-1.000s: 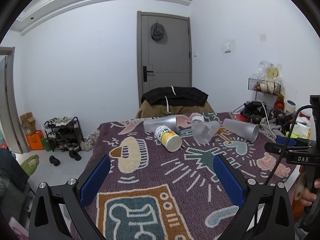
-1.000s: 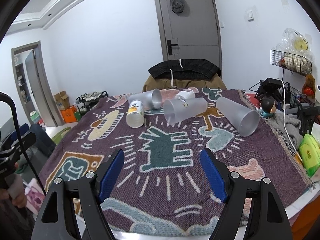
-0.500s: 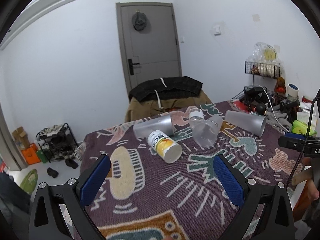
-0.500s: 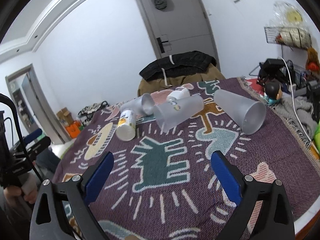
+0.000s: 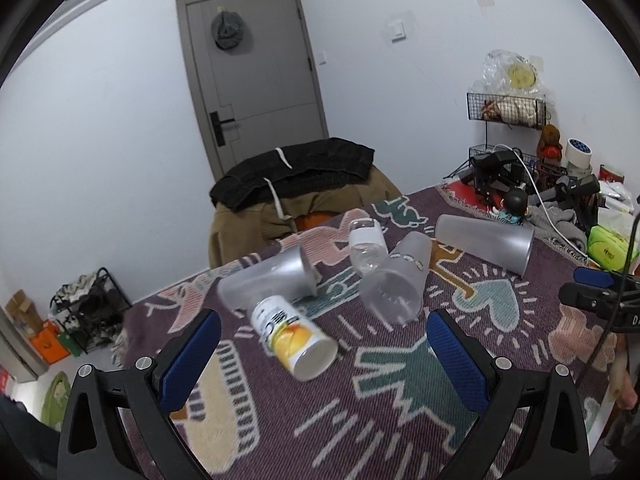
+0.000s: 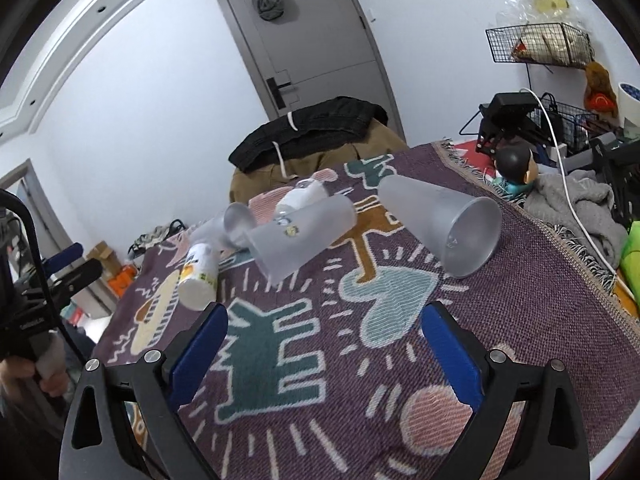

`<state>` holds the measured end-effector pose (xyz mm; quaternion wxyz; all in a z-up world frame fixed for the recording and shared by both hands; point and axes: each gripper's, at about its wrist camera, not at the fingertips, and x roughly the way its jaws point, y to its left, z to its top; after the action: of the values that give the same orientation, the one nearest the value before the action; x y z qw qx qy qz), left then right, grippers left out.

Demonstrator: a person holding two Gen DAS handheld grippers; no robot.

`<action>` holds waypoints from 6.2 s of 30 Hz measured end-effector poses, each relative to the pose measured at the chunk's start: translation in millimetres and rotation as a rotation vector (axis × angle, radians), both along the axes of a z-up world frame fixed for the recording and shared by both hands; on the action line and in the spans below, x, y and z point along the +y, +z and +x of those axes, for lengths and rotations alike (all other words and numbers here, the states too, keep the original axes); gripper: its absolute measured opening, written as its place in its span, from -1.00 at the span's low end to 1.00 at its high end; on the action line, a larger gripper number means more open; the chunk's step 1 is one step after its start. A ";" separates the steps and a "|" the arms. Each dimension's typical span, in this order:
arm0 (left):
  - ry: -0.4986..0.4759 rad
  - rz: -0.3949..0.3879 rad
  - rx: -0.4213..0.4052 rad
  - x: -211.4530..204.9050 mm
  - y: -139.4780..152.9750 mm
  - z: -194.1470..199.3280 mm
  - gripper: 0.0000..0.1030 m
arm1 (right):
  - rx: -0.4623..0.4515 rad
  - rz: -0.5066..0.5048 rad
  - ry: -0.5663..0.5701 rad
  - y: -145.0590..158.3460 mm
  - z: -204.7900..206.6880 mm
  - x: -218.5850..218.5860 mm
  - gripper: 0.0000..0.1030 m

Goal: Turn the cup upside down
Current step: 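Move the left tool toward the clear bottle with white label, then close the left tool around the clear bottle's white label, then lift the bottle with the left tool and carry it toward the right tool, then close the right tool on the bottle while the left tool opens and releases it, then rotate the held bottle cap-down with the right tool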

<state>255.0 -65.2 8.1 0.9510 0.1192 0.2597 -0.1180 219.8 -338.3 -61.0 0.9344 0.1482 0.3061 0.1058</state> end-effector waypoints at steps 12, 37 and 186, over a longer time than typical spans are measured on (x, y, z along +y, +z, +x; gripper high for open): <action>-0.062 -0.010 0.119 -37.0 -6.2 86.3 0.99 | 0.045 0.057 -0.082 -20.3 31.6 -29.0 0.90; -0.093 0.128 0.424 -124.4 -62.4 237.6 0.57 | 0.141 0.129 -0.164 -47.8 72.6 -76.6 0.90; 0.266 -0.502 0.241 134.9 -66.7 -85.7 0.69 | 0.140 0.008 0.231 -21.5 -37.1 130.4 0.28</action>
<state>169.3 69.8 -58.6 0.9203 -0.1692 0.3466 -0.0664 182.8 -208.0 -82.5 0.8918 0.1227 0.3852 0.2031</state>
